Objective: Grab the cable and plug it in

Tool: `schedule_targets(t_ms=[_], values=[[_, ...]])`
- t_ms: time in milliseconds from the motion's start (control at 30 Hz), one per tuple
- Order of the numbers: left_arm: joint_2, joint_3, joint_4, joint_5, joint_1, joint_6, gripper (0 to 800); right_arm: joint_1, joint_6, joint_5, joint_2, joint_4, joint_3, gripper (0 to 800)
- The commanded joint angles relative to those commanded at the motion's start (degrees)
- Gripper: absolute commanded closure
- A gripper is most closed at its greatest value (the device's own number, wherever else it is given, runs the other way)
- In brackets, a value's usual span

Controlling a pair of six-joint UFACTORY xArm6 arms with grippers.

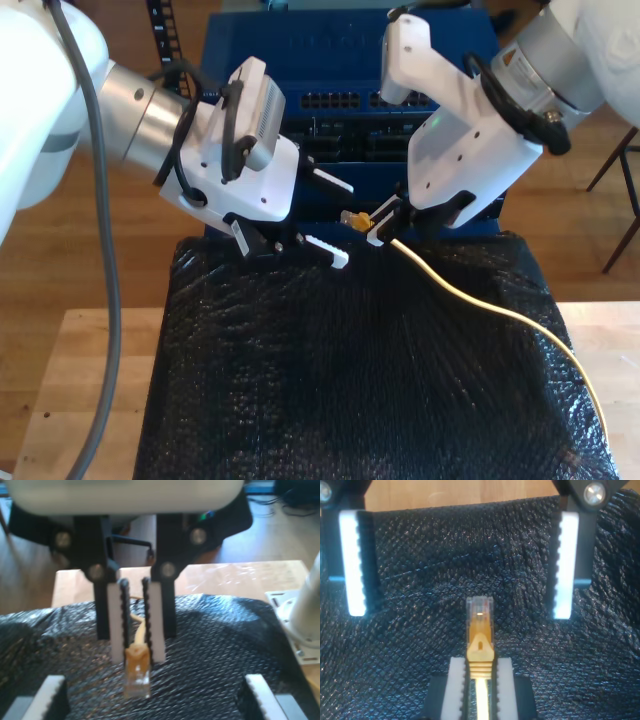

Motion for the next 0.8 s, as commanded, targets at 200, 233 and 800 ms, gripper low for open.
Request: schedule_targets(t_ms=[200, 233, 800], values=[[-0.4, 0.0, 0.0, -0.2, 0.0, 0.3, 24, 0.1, 0.1, 0.0, 0.8, 0.0, -1.0, 796], [-0.4, 0.0, 0.1, -0.3, 0.0, 0.3, 23, 0.0, 0.1, 0.0, 1.1, 0.0, -1.2, 796], [-0.4, -0.3, -0.1, 0.0, 0.0, 0.4, 105, 0.8, 0.2, 0.3, 1.8, 0.1, -2.6, 796]])
